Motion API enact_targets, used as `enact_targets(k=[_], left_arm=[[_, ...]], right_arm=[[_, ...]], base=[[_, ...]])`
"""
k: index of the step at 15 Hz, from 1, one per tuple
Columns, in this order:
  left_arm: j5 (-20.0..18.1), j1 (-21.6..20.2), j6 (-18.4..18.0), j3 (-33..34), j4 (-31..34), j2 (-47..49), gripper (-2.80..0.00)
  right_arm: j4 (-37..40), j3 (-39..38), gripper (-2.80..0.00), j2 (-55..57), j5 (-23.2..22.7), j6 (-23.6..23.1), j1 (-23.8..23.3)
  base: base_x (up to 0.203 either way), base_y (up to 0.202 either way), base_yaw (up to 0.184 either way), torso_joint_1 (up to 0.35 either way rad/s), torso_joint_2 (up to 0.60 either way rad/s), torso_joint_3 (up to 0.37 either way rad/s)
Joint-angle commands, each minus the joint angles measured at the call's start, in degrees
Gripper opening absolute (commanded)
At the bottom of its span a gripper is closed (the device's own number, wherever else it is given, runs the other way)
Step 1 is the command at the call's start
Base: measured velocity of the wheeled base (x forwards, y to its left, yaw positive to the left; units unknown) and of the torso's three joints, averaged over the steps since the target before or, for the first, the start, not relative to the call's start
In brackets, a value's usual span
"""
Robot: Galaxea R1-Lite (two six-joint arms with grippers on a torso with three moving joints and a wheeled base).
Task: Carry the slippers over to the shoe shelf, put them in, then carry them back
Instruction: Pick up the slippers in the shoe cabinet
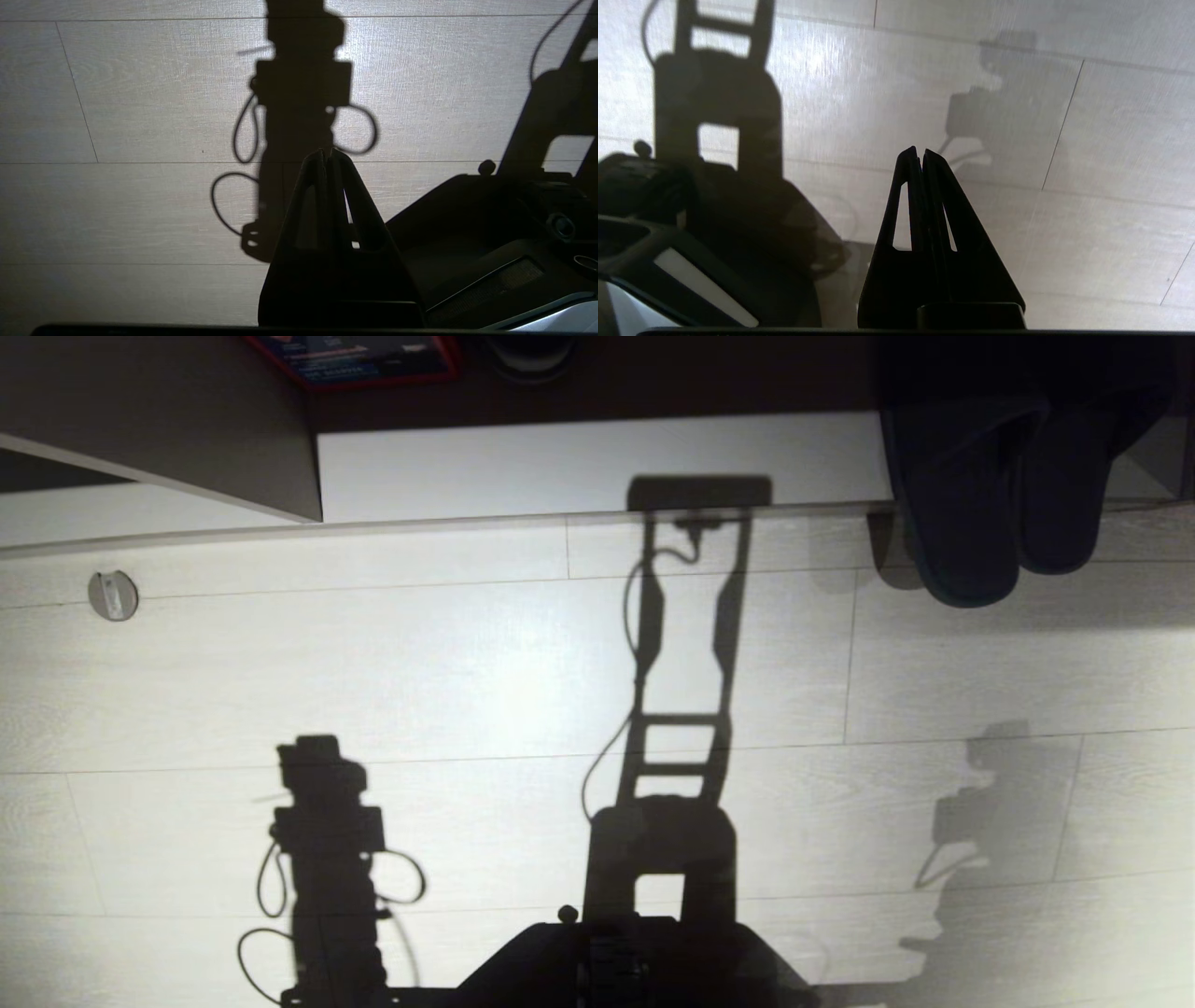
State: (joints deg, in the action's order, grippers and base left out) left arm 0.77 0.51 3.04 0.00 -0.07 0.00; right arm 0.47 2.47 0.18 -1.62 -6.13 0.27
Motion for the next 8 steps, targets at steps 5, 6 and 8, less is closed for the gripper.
enact_targets(k=[5, 6, 8], left_arm=[[0.0, 0.0, 0.0, 0.0, 0.0, 0.0, -2.8], [0.0, 0.0, 0.0, 0.0, 0.0, 0.0, -2.8], [0.0, 0.0, 0.0, 0.0, 0.0, 0.0, -2.8]], right_arm=[[-1.5, 11.5, -2.8, 12.8, -0.3, -0.1, -0.8], [-2.9, 13.0, -2.8, 17.1, -0.4, -0.2, -2.0], [-7.1, 15.0, -2.8, 24.9, -2.0, -2.3, -5.9]], base=[[0.0, 0.0, 0.0, 0.0, 0.0, 0.0], [0.0, 0.0, 0.0, 0.0, 0.0, 0.0], [0.0, 0.0, 0.0, 0.0, 0.0, 0.0]])
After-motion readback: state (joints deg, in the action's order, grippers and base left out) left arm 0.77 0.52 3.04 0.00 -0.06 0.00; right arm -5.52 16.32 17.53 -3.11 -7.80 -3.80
